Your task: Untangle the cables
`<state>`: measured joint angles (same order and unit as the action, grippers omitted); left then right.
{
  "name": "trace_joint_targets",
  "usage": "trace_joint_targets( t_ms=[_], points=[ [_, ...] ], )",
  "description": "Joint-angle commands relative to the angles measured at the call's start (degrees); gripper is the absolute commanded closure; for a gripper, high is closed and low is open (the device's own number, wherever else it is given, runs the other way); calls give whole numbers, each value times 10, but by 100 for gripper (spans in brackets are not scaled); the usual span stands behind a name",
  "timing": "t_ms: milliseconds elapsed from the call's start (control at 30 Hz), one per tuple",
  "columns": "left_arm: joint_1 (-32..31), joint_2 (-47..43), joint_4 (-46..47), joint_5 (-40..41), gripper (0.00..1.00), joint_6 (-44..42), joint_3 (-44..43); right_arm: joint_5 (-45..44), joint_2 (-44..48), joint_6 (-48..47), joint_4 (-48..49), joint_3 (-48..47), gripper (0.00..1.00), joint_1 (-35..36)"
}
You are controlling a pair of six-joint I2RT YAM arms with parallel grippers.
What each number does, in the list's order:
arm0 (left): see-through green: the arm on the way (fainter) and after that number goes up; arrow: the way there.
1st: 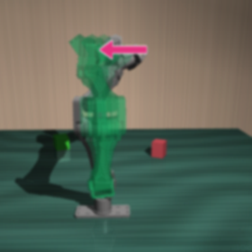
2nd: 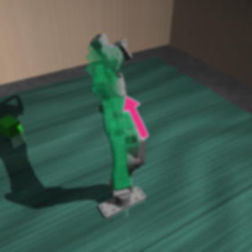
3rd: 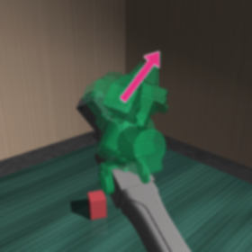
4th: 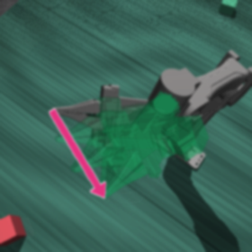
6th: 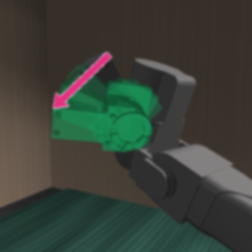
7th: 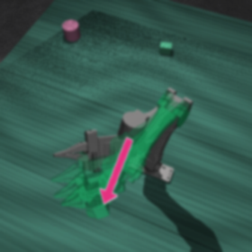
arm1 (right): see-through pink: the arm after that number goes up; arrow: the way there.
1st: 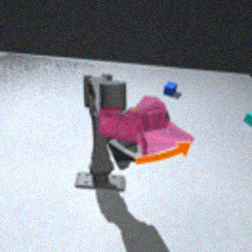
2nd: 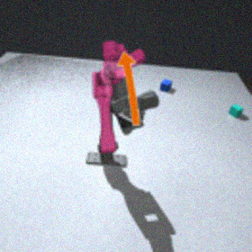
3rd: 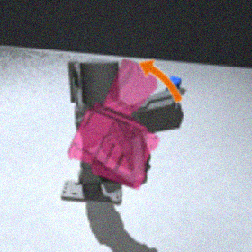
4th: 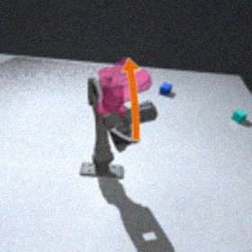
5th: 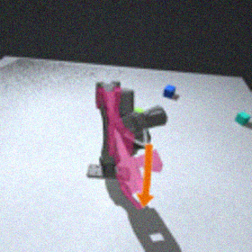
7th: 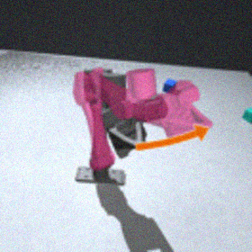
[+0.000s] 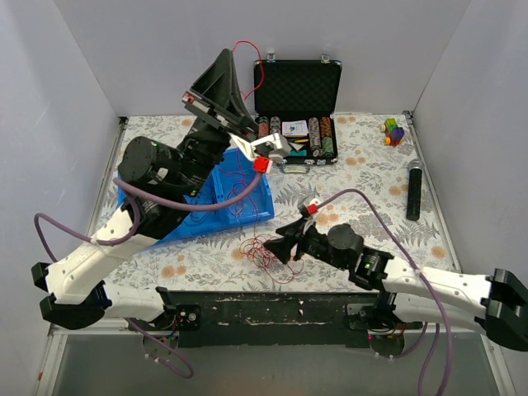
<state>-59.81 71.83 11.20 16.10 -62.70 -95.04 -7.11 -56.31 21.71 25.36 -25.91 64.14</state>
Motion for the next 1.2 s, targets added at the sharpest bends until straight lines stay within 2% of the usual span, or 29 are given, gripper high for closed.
trace_joint_targets(
  t_ms=[0, 100, 167, 267, 467, 667, 800, 900, 1000, 1167],
  points=[
    [0, -50, -6, 21, 100, -13, 17, -1, 94, -14, -66, 23, 33, -14],
    [0, -63, -5, 17, 100, -12, 38, -6, 114, -11, -94, 29, 33, -32],
    [0, -70, -4, 11, 100, -11, 52, 21, 87, 12, -95, 21, 33, -70],
    [0, -72, -5, 6, 100, -8, 59, 67, -1, 40, -89, -18, 30, -115],
    [0, -64, -8, 3, 100, 19, 62, 128, -144, 32, -129, -140, 19, -114],
    [-1, -60, -8, -2, 100, 31, 69, 152, -217, 29, -134, -163, 17, -95],
    [-1, -48, -7, -5, 100, 32, 54, 137, -267, 27, -160, -176, 19, -74],
    [-1, -40, -7, -7, 100, 25, 36, 125, -293, 30, -157, -171, 25, -60],
    [-1, -35, -7, -9, 100, 14, 24, 116, -309, 34, -155, -169, 35, -51],
    [-1, -33, -4, -12, 100, -17, 3, 80, -306, 41, -160, -158, 65, -46]
  ],
)
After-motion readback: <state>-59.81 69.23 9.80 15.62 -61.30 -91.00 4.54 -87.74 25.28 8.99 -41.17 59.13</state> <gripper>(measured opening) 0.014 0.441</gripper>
